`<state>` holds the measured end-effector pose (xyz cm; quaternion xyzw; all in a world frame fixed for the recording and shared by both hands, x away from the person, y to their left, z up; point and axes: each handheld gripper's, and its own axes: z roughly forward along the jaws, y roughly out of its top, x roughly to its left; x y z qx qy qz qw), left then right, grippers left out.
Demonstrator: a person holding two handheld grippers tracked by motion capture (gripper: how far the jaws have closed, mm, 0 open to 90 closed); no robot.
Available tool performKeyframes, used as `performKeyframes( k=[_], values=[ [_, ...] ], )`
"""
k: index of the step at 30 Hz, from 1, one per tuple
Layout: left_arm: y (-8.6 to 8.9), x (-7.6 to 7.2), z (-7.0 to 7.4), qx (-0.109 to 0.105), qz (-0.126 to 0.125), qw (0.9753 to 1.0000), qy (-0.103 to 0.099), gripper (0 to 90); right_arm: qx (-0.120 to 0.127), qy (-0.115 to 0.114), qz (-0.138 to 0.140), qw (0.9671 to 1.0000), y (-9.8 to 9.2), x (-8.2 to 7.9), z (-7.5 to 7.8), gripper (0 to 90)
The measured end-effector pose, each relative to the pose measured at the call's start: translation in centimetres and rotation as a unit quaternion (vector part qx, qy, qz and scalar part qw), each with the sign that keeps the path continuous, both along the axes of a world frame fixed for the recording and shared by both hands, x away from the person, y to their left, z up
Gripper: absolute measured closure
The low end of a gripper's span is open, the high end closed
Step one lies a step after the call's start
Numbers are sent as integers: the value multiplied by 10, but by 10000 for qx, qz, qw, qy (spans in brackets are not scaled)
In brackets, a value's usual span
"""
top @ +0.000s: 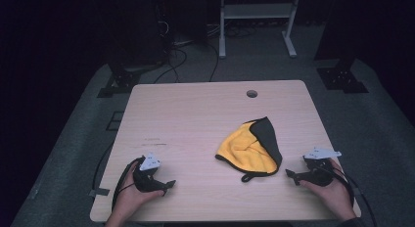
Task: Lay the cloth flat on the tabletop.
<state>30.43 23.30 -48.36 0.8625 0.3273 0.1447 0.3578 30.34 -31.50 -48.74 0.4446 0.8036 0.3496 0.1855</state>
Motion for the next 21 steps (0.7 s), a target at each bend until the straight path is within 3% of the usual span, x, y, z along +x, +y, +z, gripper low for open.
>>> performKeyframes(
  k=[6,7,11,13,21],
  values=[
    [0,0,0,-6,22,10000,-3,0,23,-32,-113,9999,-4,-2,2,198],
    [0,0,0,-14,33,10000,-2,0,24,-2,-122,9999,-5,-2,4,252],
    [0,0,0,-18,54,10000,-2,0,54,15,-141,9999,-8,-3,7,292],
    [0,0,0,-18,54,10000,-2,0,160,-96,-134,9997,-7,-2,14,327],
    [0,0,0,-19,56,10000,-1,0,403,-377,297,9980,10,1,31,374]
  ],
)
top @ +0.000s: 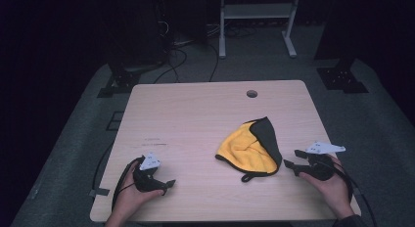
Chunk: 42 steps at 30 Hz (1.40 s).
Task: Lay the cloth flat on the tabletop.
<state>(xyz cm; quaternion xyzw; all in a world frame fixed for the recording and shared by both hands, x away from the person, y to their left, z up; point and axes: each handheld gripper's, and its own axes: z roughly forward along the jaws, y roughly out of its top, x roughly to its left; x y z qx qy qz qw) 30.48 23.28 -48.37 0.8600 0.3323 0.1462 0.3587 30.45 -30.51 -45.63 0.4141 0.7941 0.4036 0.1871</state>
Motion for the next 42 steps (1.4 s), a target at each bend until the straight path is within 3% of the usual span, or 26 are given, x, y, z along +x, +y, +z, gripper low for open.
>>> performKeyframes(
  k=[2,3,9,10,16,20,24,26,28,31,39,42],
  values=[
    [0,0,0,0,0,10000,0,0,28,-3,58,10000,2,1,1,379],
    [0,0,0,-4,22,10000,0,0,172,-19,224,9996,9,2,3,396],
    [0,0,0,2,31,10000,0,0,325,81,684,9971,30,4,7,448],
    [0,0,0,11,32,10000,3,0,432,158,848,9953,38,6,7,461],
    [1,0,0,24,33,10000,0,0,302,312,1168,9922,62,9,2,496],
    [1,0,0,22,34,10000,0,0,192,418,1241,9912,69,12,-2,518],
    [1,0,0,17,42,10000,8,0,160,693,1199,9902,71,15,-7,618],
    [1,0,0,16,42,10000,9,0,242,886,1216,9883,70,17,-9,777],
    [0,0,0,9,46,10000,9,0,305,956,1209,9876,70,19,-9,817],
    [1,0,0,14,42,10000,9,0,319,959,1215,9874,71,20,-7,829],
    [1,0,0,14,42,10000,8,0,505,666,1410,9865,85,20,11,832],
    [1,0,0,14,42,10000,8,0,631,491,1575,9843,98,20,22,837]
  ],
)
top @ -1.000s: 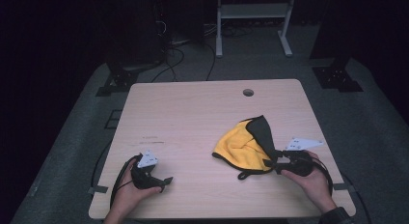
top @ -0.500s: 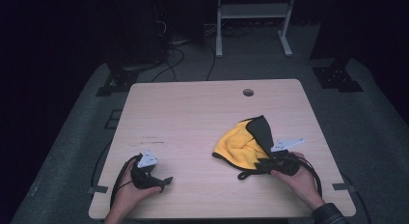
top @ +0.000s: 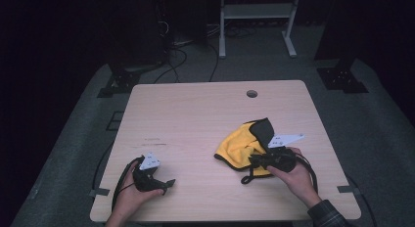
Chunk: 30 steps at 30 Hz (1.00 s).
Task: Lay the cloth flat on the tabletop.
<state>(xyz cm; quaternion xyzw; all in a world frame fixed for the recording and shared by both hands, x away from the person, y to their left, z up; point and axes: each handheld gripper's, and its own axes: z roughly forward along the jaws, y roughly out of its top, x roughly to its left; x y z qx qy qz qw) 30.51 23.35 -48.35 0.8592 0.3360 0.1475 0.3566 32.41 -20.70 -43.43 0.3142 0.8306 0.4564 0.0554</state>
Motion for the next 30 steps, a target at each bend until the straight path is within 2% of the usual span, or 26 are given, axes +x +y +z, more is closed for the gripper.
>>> performKeyframes(
  k=[6,8,11,12,14,16,17,20,21,22,25,27,28,29,30],
  values=[
    [0,0,0,0,0,10000,-2,0,165,-66,248,9995,22,1,9,837],
    [0,0,0,1,-1,10000,-1,0,250,-71,406,9988,37,2,10,838],
    [0,0,0,0,-1,10000,-1,0,241,-76,505,9984,48,2,12,837],
    [0,0,0,-11,5,10000,-2,0,285,-105,610,9977,57,3,15,836],
    [0,0,0,-14,7,10000,-3,0,306,-130,664,9972,61,4,16,836],
    [0,0,0,-17,7,10000,-4,0,447,-91,770,9960,72,6,18,834],
    [0,0,0,-17,7,10000,-4,0,447,-91,770,9960,72,6,18,834],
    [0,0,0,-18,8,10000,-5,0,390,-67,932,9949,88,7,15,803],
    [0,0,0,-18,8,10000,-5,0,390,-67,932,9949,88,7,15,803],
    [0,0,0,-29,14,10000,-10,0,395,-38,993,9943,92,8,13,740],
    [0,0,0,-19,8,10000,-5,0,470,-39,994,9939,90,7,15,694],
    [0,0,0,-16,7,10000,-5,0,545,-118,919,9942,83,6,20,677],
    [0,0,0,-15,6,10000,-5,0,495,-237,809,9952,73,5,24,659],
    [0,0,0,-15,6,10000,-5,0,495,-237,809,9952,73,5,24,659],
    [0,0,0,-12,6,10000,-3,0,387,-337,620,9968,61,5,24,637]
  ],
)
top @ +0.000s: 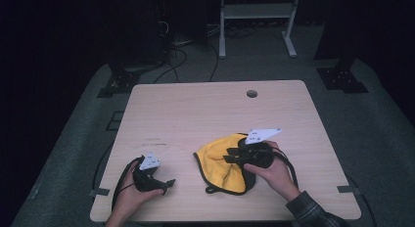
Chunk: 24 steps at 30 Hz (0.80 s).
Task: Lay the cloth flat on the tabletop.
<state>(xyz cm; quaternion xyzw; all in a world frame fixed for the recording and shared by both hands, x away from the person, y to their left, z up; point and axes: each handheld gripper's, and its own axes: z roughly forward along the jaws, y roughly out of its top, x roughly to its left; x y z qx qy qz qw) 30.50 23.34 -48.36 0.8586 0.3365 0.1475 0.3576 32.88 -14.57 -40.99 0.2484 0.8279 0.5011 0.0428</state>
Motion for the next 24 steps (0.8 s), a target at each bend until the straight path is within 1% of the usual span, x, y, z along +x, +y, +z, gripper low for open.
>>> performKeyframes(
  k=[1,2,4,6,7,8,9,10,12,14,15,16,18,19,20,21,22,23,24],
  values=[
    [0,0,0,0,0,10000,0,0,0,0,0,10000,0,0,0,637],
    [0,0,0,2,-1,10000,1,0,-113,-19,-247,9996,-14,1,-3,616],
    [0,0,0,13,-7,10000,1,0,-215,28,-477,9986,-27,3,-8,591],
    [0,0,0,13,-7,10000,1,0,-321,108,-694,9970,-38,4,-15,545],
    [0,0,0,12,-6,10000,3,0,-365,192,-752,9963,-41,4,-18,537],
    [0,0,0,12,-6,10000,3,0,-438,217,-789,9957,-43,3,-22,529],
    [0,0,0,11,-6,10000,3,0,-438,217,-789,9957,-43,3,-22,529],
    [0,0,0,13,-6,10000,3,0,-543,284,-880,9942,-45,-1,-29,516],
    [0,0,0,11,-5,10000,3,0,-587,304,-886,9939,-45,-2,-32,505],
    [0,0,0,11,-5,10000,3,0,-691,378,-919,9927,-41,-7,-40,482],
    [0,0,0,12,-6,10000,4,0,-691,378,-919,9927,-41,-7,-40,482],
    [0,0,0,12,-6,10000,4,0,-755,353,-920,9923,-36,-8,-42,461],
    [0,0,0,13,-7,10000,3,0,-770,354,-923,9921,-33,-9,-43,451],
    [0,0,0,13,-6,10000,4,0,-877,286,-956,9911,-27,-9,-45,447],
    [0,0,0,14,-6,10000,3,0,-1058,193,-975,9894,-23,-10,-47,455],
    [0,0,0,12,-6,10000,3,0,-1058,193,-975,9894,-23,-10,-47,455],
    [0,0,0,13,-6,10000,3,0,-1192,219,-944,9881,-21,-10,-50,580],
    [0,0,0,12,-6,10000,4,0,-1272,186,-963,9870,-21,-9,-51,637],
    [0,0,0,11,-6,10000,3,0,-1315,233,-1024,9857,-23,-9,-50,743]
  ],
)
